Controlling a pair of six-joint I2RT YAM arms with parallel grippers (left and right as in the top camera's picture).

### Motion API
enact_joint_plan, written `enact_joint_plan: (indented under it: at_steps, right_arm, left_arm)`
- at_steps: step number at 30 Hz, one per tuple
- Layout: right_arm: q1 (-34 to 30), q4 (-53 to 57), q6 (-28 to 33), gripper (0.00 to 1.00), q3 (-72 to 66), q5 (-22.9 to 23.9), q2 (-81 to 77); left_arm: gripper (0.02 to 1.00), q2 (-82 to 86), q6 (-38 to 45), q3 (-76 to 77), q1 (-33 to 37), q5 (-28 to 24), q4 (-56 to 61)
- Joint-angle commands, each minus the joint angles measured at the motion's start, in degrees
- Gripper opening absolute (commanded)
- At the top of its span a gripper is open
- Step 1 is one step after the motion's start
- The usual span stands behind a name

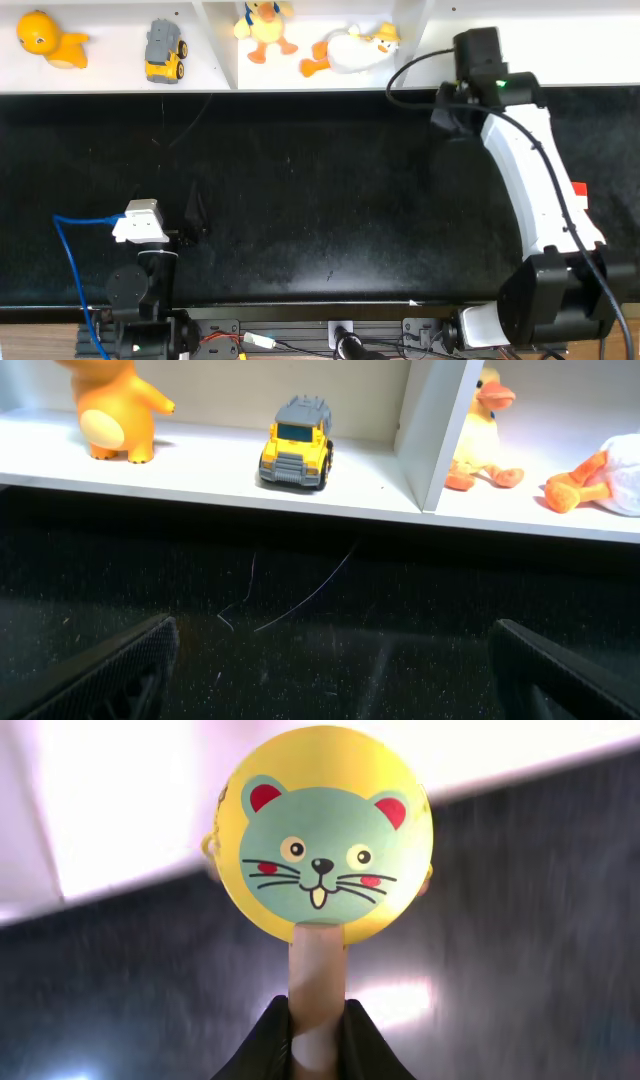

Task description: Store Toys

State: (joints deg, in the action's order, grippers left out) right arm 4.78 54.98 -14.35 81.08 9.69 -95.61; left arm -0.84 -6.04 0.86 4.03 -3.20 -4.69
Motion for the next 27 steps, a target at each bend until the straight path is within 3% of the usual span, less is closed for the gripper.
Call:
enact_joint_plan:
  at_steps: [1, 8, 27]
  right_arm:
    - [-0.63, -5.77, 12.17, 0.047, -0.04, -3.15, 0.13]
    - [-0.68, -15.52, 17.92, 0.049, -0.04, -4.35, -1.44]
    - [-0.68, -24.87, 18.18, 0.047, -0.04, -4.37, -12.04]
  left_arm:
    - [0.998, 0.68, -0.90, -0.39, -0.26, 0.50, 0.11]
    - [0.998, 0.68, -0.90, -0.39, -0.26, 0.50, 0.11]
    - [0.998, 0.68, -0.90, -0.39, -0.26, 0.50, 0.11]
